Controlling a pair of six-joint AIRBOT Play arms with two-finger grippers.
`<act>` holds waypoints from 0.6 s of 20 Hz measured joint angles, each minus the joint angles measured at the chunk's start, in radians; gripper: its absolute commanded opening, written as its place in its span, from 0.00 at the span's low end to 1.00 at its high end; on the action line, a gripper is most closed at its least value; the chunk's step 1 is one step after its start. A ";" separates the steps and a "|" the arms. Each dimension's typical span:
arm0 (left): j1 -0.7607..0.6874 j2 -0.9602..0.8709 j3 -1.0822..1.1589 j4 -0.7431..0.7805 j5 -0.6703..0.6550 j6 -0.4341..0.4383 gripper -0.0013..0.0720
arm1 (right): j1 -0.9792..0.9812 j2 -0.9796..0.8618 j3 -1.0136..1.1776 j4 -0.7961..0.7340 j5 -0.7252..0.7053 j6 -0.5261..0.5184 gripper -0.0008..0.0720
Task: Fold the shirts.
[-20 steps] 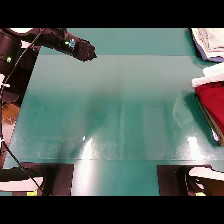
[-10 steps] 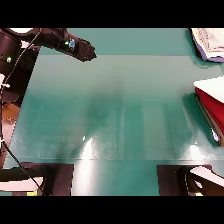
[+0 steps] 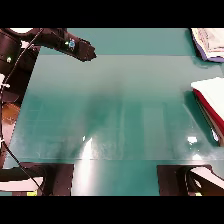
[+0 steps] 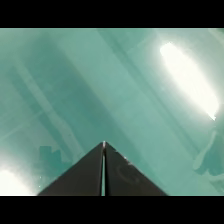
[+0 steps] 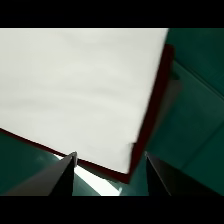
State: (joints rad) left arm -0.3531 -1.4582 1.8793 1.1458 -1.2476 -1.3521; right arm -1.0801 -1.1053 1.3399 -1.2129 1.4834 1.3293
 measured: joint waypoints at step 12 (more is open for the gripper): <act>0.000 0.000 0.000 -0.002 -0.007 -0.001 0.05 | 0.653 0.003 -0.006 0.407 -0.146 0.016 0.03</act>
State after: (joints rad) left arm -0.3531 -1.4582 1.8793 1.1442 -1.2549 -1.3533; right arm -0.4267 -1.1023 1.3334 -0.8055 1.3369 1.3457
